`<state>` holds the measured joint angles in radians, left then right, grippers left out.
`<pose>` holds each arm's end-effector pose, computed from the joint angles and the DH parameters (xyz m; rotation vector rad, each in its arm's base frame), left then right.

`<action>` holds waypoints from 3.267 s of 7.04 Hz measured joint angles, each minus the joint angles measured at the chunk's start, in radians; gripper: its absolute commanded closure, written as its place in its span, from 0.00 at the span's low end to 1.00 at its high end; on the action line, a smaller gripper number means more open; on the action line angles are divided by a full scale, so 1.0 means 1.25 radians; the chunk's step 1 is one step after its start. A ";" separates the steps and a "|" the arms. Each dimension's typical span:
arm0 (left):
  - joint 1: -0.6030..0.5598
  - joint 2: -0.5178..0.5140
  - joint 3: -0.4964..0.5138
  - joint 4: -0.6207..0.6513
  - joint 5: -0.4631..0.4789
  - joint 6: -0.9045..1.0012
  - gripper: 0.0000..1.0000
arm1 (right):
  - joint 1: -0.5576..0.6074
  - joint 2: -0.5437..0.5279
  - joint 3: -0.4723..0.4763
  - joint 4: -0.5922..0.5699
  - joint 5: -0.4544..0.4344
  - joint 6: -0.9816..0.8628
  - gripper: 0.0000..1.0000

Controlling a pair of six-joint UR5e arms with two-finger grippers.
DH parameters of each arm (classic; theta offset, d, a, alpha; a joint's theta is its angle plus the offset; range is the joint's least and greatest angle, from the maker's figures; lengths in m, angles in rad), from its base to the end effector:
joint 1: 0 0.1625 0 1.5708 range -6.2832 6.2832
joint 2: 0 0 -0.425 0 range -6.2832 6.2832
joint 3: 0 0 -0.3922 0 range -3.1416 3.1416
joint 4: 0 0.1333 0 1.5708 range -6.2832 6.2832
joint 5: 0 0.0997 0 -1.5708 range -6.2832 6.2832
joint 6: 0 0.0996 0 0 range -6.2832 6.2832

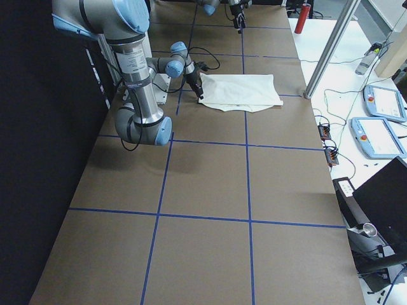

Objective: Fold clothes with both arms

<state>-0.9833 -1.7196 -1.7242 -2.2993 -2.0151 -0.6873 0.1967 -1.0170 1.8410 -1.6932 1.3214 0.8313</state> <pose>0.2383 -0.5211 0.4268 0.5728 0.9261 0.1391 -0.5854 -0.2776 0.2455 0.5324 -0.5190 -0.4304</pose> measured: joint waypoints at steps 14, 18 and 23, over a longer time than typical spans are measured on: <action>0.002 -0.003 -0.017 0.003 -0.005 -0.022 0.00 | 0.066 -0.117 0.168 0.036 0.061 0.285 0.00; 0.143 0.004 -0.163 0.007 0.051 -0.401 0.10 | 0.180 -0.126 0.188 0.232 0.184 0.529 0.00; 0.511 -0.023 -0.172 0.008 0.391 -0.902 0.26 | 0.185 -0.135 0.185 0.268 0.177 0.729 0.00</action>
<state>-0.3440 -1.7486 -1.9389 -2.2895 -1.5269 -1.8146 0.4279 -1.1858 2.0725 -1.3578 1.5423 1.7426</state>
